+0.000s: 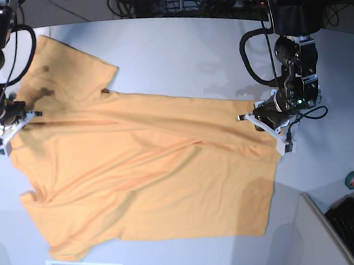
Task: Layout the t-shirt on the table in an organized manner, then fold the t-shirt properly
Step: 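Release the shirt and regrasp its shoulder edges with both grippers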
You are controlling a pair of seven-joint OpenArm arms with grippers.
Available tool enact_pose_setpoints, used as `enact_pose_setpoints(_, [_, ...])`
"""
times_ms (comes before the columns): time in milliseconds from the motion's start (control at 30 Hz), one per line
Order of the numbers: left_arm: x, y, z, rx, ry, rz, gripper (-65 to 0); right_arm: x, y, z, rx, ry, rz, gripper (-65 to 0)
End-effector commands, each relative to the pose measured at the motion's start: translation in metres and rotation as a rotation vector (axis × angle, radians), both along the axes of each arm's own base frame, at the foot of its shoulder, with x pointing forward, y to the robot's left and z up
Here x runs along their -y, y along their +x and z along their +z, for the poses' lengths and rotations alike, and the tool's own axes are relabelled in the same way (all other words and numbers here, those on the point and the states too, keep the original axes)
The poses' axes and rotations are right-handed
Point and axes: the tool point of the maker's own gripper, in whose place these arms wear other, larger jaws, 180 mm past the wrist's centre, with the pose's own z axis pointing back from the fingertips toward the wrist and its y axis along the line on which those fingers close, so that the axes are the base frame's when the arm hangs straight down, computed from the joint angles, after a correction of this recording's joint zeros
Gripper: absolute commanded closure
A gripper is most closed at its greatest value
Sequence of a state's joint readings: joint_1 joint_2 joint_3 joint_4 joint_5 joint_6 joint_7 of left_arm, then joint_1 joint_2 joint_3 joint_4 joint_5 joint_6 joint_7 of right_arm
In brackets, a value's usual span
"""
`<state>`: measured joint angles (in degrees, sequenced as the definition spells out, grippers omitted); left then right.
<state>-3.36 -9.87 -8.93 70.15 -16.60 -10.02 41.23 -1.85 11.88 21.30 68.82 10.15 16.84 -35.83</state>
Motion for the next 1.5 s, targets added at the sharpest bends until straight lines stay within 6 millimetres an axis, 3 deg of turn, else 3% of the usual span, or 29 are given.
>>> enact_pose_setpoints(0, [-0.003, 0.004, 0.012, 0.035, 0.005, -0.004, 0.0, 0.001, 0.022, 0.025, 0.101, -0.01, 0.008, 0.0])
enact_pose_setpoints(100, [-0.026, -0.016, 0.02, 0.022, 0.017, 0.056, 0.0, 0.004, 0.016, 0.046, 0.172, -0.025, -0.028, 0.0])
enact_pose_setpoints(200, [-0.055, -0.033, 0.043, 0.059, 0.039, 0.133, 0.0, 0.004, 0.006, 0.065, 0.239, -0.017, -0.062, 0.0])
enact_pose_setpoints(300, [-0.072, -0.047, 0.055, 0.095, 0.055, 0.11, 0.0, 0.001, -0.01, 0.066, 0.262, 0.025, -0.077, 0.0])
enact_pose_setpoints(400, [-0.085, -0.061, 0.051, 0.109, -0.016, 0.143, 0.0, 0.003, -0.024, 0.062, 0.267, 0.058, -0.092, 0.0])
enact_pose_setpoints(533, [-0.102, -0.083, 0.041, 0.113, -0.14, 0.279, 0.0, 0.003, -0.051, 0.045, 0.227, 0.1, -0.092, -33.8])
enact_pose_setpoints(567, [-0.104, -0.087, 0.04, 0.12, -0.168, 0.302, -4.3, 0.001, -0.055, 0.041, 0.219, 0.115, -0.078, -40.1])
enact_pose_setpoints(633, [-0.106, -0.092, 0.041, 0.136, -0.209, 0.333, -19.9, -0.001, -0.073, 0.026, 0.175, 0.145, -0.099, -48.0])
enact_pose_setpoints(767, [-0.101, -0.095, 0.033, 0.114, -0.233, 0.326, -48.1, -0.004, -0.095, 0.001, 0.111, 0.199, -0.148, -48.3])
enact_pose_setpoints(833, [-0.096, -0.09, 0.029, 0.106, -0.249, 0.317, -53.2, -0.004, -0.098, -0.002, 0.103, 0.206, -0.157, -47.4])
enact_pose_setpoints(1133, [-0.083, -0.056, 0.002, 0.072, -0.377, 0.374, -53.2, -0.004, -0.107, -0.004, 0.087, 0.202, -0.159, -47.4])
enact_pose_setpoints(1300, [-0.056, -0.038, -0.007, 0.064, -0.399, 0.309, -52.5, -0.004, -0.113, -0.006, 0.075, 0.201, -0.16, -47.4])
enact_pose_setpoints(1467, [-0.048, -0.042, -0.019, 0.048, -0.419, 0.319, -33.6, -0.002, -0.121, -0.005, 0.066, 0.189, -0.159, -47.4])
